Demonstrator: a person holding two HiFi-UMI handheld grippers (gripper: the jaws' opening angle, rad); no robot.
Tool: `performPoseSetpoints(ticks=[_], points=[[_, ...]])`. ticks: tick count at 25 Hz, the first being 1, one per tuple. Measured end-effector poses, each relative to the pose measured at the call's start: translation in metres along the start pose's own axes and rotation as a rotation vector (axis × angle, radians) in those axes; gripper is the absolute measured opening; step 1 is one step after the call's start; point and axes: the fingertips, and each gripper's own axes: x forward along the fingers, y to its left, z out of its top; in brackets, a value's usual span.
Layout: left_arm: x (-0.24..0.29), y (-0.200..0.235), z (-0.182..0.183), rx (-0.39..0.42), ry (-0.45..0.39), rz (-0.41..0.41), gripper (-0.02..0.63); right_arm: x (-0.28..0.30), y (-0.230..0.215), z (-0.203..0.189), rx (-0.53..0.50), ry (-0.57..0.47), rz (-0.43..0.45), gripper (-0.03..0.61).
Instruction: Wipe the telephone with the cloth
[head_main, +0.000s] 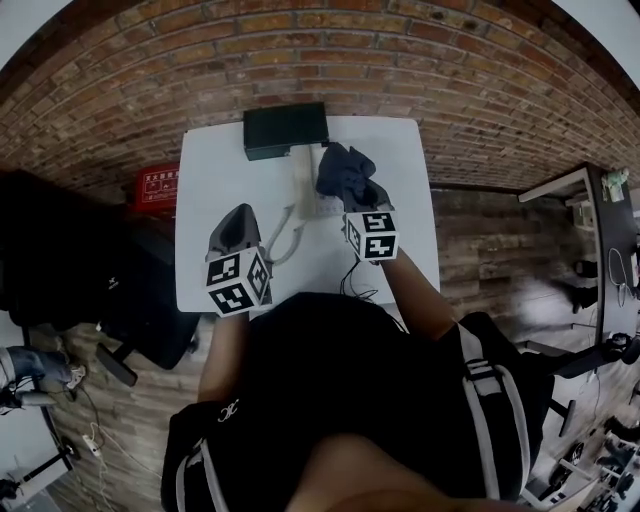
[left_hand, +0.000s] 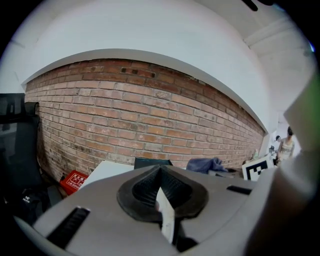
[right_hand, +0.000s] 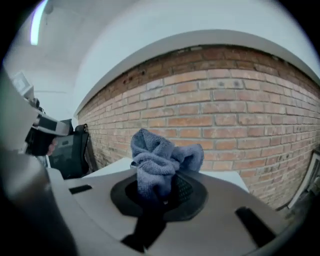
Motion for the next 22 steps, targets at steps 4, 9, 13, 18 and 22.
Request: performPoseSetpoints(ticks=[4,9,13,18,22], points=[[-0.002,0.005,0.007,0.013,-0.026,0.019,-0.003,-0.018,0.008,0.058,-0.009,-0.149,0.009,0.031],[-0.004,0.01,0.02,0.034,-0.057,0.029,-0.003,-0.032,0.023,0.098,-0.029,-0.224,0.048,0.031],[-0.003,0.01,0.019,0.033,-0.058,0.018,-0.003,-0.027,0.029,0.085,-0.038,-0.173,0.046,0.028],[-0.003,0.009,0.018,0.063,-0.055,0.016,-0.003,-0.027,0.039,0.075,-0.048,-0.136,0.069,0.026],[-0.003,0.012,0.02,0.059,-0.057,0.005,-0.003,-0.028,0.046,0.078,-0.047,-0.14,0.065,0.026]])
